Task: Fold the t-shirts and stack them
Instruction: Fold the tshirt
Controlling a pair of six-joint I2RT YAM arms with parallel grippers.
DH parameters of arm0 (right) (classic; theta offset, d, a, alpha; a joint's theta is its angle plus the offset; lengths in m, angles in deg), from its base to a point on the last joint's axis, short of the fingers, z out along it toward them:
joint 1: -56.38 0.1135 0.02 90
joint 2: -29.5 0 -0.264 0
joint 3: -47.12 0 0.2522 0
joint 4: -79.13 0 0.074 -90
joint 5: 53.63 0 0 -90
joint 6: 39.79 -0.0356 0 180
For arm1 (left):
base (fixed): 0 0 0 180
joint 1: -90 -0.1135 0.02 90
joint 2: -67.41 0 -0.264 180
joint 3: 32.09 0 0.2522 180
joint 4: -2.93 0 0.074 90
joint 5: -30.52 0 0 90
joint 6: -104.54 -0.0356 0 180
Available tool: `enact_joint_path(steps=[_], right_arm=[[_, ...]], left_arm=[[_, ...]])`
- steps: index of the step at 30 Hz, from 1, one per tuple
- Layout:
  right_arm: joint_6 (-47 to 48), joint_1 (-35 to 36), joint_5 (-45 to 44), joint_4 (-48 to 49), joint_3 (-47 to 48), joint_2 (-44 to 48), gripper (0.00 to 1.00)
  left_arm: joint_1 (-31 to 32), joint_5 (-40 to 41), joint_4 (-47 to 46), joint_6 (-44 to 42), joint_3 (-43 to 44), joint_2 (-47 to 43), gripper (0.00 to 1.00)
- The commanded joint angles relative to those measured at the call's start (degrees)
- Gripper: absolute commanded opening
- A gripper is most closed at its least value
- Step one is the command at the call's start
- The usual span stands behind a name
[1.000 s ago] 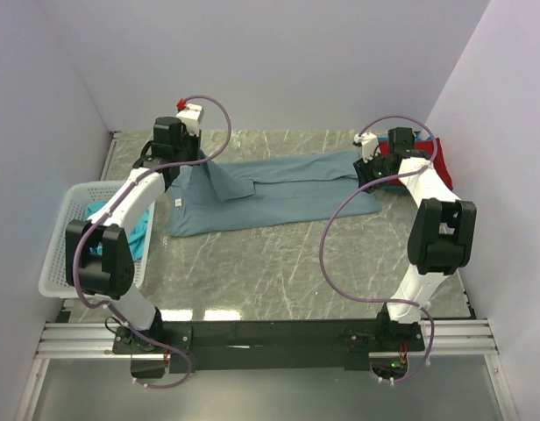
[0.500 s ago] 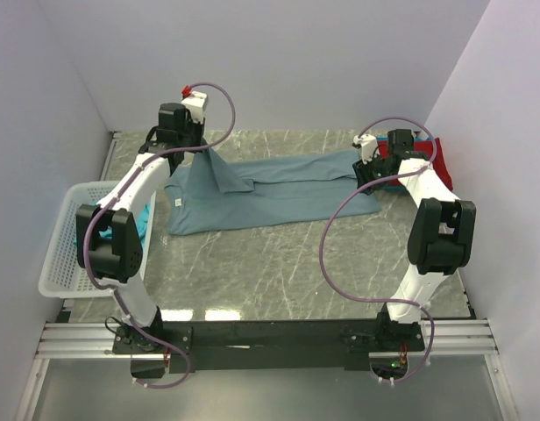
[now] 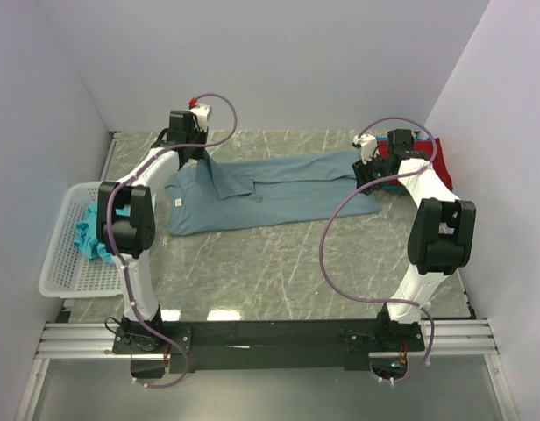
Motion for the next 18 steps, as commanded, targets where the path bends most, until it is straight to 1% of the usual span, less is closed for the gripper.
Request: enact_joint_path(steps=[1,10,18], right_arm=[[-0.5,0.4,1.8,0.6,-0.4,2.1,0.51],[-0.4,0.3,3.1,0.2,-0.6,1.7,0.51],[-0.1,0.5,3.3,0.1,-0.7,1.8,0.51]], left_arm=[[-1.0,0.8,0.1,0.5,3.2,3.0,0.01],[-2.0,0.8,0.5,1.2,7.5,10.3,0.01],[-2.0,0.8,0.5,1.6,8.7,11.8,0.01]])
